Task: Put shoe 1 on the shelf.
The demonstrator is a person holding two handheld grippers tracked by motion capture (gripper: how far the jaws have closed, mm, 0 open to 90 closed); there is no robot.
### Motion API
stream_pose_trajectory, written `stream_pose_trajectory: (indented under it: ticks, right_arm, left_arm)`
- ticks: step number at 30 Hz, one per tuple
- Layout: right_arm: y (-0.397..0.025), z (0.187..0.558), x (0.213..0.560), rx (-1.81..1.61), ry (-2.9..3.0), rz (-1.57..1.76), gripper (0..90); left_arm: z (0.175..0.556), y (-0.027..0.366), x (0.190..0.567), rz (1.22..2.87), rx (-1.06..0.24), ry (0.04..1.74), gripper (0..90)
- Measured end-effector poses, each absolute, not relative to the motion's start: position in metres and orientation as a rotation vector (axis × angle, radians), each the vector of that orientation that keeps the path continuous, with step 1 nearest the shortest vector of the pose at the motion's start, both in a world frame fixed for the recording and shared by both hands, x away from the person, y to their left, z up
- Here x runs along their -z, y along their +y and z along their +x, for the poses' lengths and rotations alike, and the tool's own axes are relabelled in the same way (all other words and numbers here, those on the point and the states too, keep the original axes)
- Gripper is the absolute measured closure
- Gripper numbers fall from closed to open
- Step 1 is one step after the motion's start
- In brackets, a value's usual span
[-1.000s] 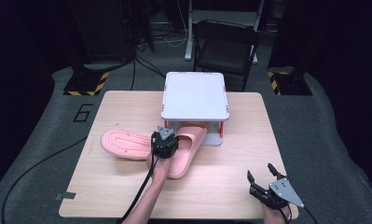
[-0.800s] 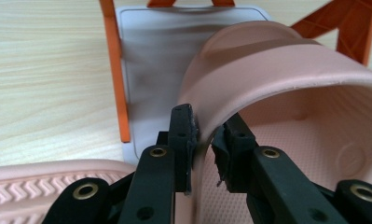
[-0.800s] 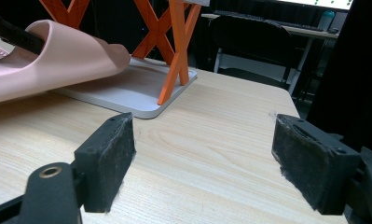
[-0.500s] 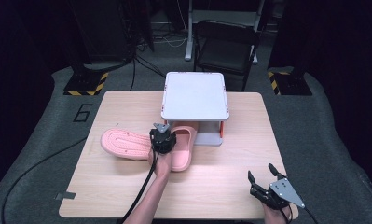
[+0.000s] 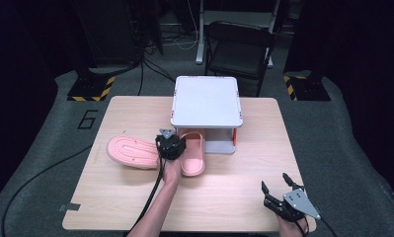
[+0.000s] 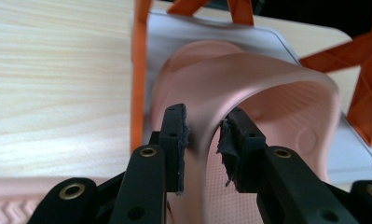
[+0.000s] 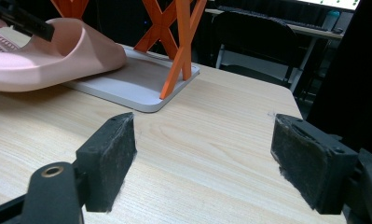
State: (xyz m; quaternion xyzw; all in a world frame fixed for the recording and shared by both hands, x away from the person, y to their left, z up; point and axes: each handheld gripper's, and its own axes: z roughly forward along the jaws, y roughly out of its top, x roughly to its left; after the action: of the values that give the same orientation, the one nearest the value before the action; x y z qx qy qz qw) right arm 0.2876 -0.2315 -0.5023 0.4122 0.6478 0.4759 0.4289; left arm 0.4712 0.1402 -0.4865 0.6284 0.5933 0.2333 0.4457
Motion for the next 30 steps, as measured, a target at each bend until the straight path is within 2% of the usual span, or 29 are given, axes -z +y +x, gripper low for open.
stream_pose_trajectory:
  ticks: [3, 6, 8, 10, 13, 14, 16, 18, 19, 24, 30]
  right_arm:
    - [-0.232, 0.288, 0.503, -1.193, 1.619, 1.026, 21.4]
    - [-0.232, 0.288, 0.503, -1.191, 1.624, 1.024, 21.5]
    - [-0.232, 0.288, 0.502, -1.187, 1.623, 1.025, 21.6]
    - [-0.233, 0.287, 0.502, -1.186, 1.623, 1.027, 21.7]
    - [-0.233, 0.287, 0.502, -1.183, 1.61, 1.038, 21.7]
    - [-0.233, 0.287, 0.502, -1.192, 1.606, 1.031, 21.8]
    - [-0.233, 0.286, 0.501, -1.193, 1.608, 1.029, 21.8]
    - [-0.233, 0.286, 0.501, -1.195, 1.607, 1.03, 21.8]
    - [-0.233, 0.286, 0.501, -1.191, 1.603, 1.033, 21.9]
    - [-0.233, 0.285, 0.5, -1.197, 1.604, 1.03, 22.0]
    - [-0.235, 0.285, 0.5, -1.198, 1.6, 1.036, 22.0]
  left_arm:
    - [0.475, 0.144, 0.487, 1.541, -0.552, 1.468, 68.7]
    - [0.474, 0.145, 0.488, 1.541, -0.525, 1.455, 58.2]
    - [0.461, 0.146, 0.484, 1.561, -0.525, 1.372, 51.4]
    - [0.451, 0.148, 0.481, 1.56, -0.512, 1.319, 48.2]
    - [0.424, 0.147, 0.478, 1.636, -0.494, 1.178, 37.3]
    - [0.424, 0.147, 0.478, 1.636, -0.494, 1.178, 31.6]
    - [0.403, 0.146, 0.48, 1.737, -0.524, 1.107, 25.4]
    - [0.397, 0.144, 0.484, 1.746, -0.542, 1.1, 23.0]
    - [0.39, 0.143, 0.487, 1.795, -0.546, 1.09, 18.2]
    - [0.382, 0.132, 0.498, 1.922, -0.622, 1.011, 15.7]
    - [0.39, 0.129, 0.507, 1.953, -0.603, 1.037, 15.9]
